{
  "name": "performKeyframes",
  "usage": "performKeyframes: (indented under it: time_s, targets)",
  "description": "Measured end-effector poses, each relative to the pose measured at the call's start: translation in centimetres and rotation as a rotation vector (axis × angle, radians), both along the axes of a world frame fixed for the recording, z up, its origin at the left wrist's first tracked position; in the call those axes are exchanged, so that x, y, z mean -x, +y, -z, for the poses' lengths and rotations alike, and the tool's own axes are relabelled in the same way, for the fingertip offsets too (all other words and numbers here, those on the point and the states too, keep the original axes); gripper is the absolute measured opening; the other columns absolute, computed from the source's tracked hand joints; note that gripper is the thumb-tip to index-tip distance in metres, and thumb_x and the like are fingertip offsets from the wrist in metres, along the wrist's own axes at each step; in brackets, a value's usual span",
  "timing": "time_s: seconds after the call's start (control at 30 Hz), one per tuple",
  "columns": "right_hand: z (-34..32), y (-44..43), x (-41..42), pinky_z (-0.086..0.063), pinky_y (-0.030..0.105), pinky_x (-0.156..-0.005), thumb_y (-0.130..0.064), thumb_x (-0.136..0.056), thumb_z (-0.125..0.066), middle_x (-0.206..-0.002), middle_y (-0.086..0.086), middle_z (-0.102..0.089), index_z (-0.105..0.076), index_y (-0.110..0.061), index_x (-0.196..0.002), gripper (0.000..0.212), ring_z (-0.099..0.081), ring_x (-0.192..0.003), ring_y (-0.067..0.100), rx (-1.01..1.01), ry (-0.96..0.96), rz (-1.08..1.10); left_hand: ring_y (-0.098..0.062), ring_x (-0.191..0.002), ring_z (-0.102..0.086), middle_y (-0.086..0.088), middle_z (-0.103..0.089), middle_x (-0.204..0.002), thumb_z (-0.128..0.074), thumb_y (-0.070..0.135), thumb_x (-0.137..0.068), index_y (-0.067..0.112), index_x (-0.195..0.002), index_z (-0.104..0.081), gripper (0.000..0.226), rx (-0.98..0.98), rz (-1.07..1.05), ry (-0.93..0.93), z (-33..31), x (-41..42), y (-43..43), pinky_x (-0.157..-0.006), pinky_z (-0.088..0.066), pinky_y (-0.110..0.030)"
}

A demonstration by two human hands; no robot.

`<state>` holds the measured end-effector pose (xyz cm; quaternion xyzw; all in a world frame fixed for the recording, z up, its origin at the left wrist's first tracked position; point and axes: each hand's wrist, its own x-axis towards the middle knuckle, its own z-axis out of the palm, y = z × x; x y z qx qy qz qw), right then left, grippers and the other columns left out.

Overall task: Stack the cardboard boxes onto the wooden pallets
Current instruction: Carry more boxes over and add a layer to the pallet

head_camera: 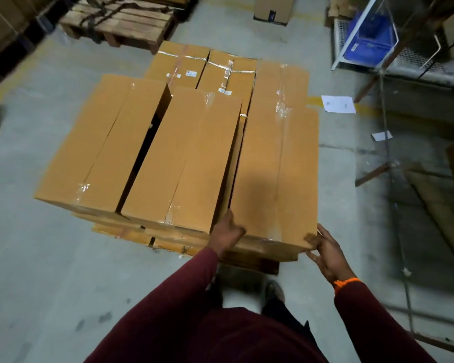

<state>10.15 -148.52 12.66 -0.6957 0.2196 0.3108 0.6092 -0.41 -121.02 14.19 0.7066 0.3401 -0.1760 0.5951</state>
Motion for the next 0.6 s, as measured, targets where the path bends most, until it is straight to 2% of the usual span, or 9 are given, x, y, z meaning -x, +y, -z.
performKeyframes:
  time_s: [0.07, 0.1, 0.2, 0.33, 0.4, 0.5, 0.6]
  targets:
    - [-0.4, 0.7, 0.4, -0.051, 0.043, -0.093, -0.002, -0.098, -0.048, -0.132, 0.010, -0.065, -0.047, -0.020, -0.150, 0.055, -0.061, -0.117, 0.024, 0.028, -0.015, 0.033, -0.031, -0.141, -0.042, -0.012, -0.040, -0.157, -0.068, 0.029, -0.093, 0.012, -0.160, -0.023, 0.083, -0.014, 0.060, -0.002, -0.1, 0.2, 0.4, -0.117, -0.037, -0.043]
    - [-0.5, 1.1, 0.8, -0.051, 0.041, -0.093, -0.001, -0.098, -0.049, -0.127, 0.011, -0.066, -0.051, -0.018, -0.147, 0.051, -0.062, -0.112, 0.023, 0.039, -0.021, 0.060, -0.031, -0.137, -0.046, -0.012, -0.046, -0.152, -0.068, 0.027, -0.093, 0.010, -0.157, -0.029, 0.076, -0.030, 0.086, -0.002, -0.1, 0.3, 0.6, -0.114, -0.040, -0.039]
    - [-0.5, 1.9, 2.1, -0.047, 0.039, -0.102, 0.004, -0.095, -0.052, -0.127, 0.015, -0.066, -0.057, -0.011, -0.137, 0.045, -0.062, -0.113, 0.024, 0.066, -0.030, 0.130, -0.032, -0.125, -0.055, -0.013, -0.057, -0.133, -0.066, 0.024, -0.095, 0.008, -0.142, -0.042, 0.056, -0.051, 0.156, 0.010, -0.4, 0.5, 1.2, -0.099, -0.045, -0.032]
    - [-0.6, 3.1, 2.8, -0.042, 0.041, -0.107, 0.008, -0.089, -0.049, -0.114, 0.007, -0.068, -0.061, -0.019, -0.130, 0.051, -0.060, -0.110, 0.023, 0.116, 0.011, 0.085, -0.029, -0.131, -0.051, -0.012, -0.054, -0.138, -0.068, 0.023, -0.094, 0.004, -0.147, -0.038, 0.063, 0.000, 0.171, 0.028, -0.6, 1.0, 1.9, -0.105, -0.043, -0.033]
    - [-0.8, 3.4, 2.9, -0.044, 0.037, -0.100, 0.009, -0.086, -0.048, -0.108, 0.007, -0.065, -0.062, -0.016, -0.127, 0.050, -0.059, -0.103, 0.021, 0.122, 0.025, 0.056, -0.030, -0.129, -0.053, -0.011, -0.055, -0.136, -0.069, 0.023, -0.092, 0.005, -0.144, -0.041, 0.062, 0.023, 0.148, 0.044, -0.6, 1.0, 2.3, -0.105, -0.044, -0.033]
    - [-1.7, 3.7, 3.0, -0.047, 0.023, -0.079, 0.014, -0.086, -0.041, -0.101, 0.008, -0.060, -0.058, -0.005, -0.130, 0.051, -0.056, -0.090, 0.016, 0.128, -0.001, 0.028, -0.029, -0.123, -0.055, -0.011, -0.058, -0.132, -0.067, 0.028, -0.091, 0.007, -0.141, -0.043, 0.059, 0.028, 0.178, 0.073, -0.6, 0.9, 2.8, -0.095, -0.044, -0.030]
    - [-2.2, 4.1, 3.0, -0.048, 0.018, -0.070, 0.018, -0.086, -0.037, -0.096, 0.008, -0.057, -0.058, -0.004, -0.128, 0.052, -0.052, -0.082, 0.014, 0.118, -0.005, 0.057, -0.029, -0.119, -0.056, -0.011, -0.058, -0.132, -0.066, 0.041, -0.079, 0.010, -0.146, -0.040, 0.079, 0.038, 0.213, 0.080, -0.7, 0.9, 3.2, -0.101, -0.049, -0.039]
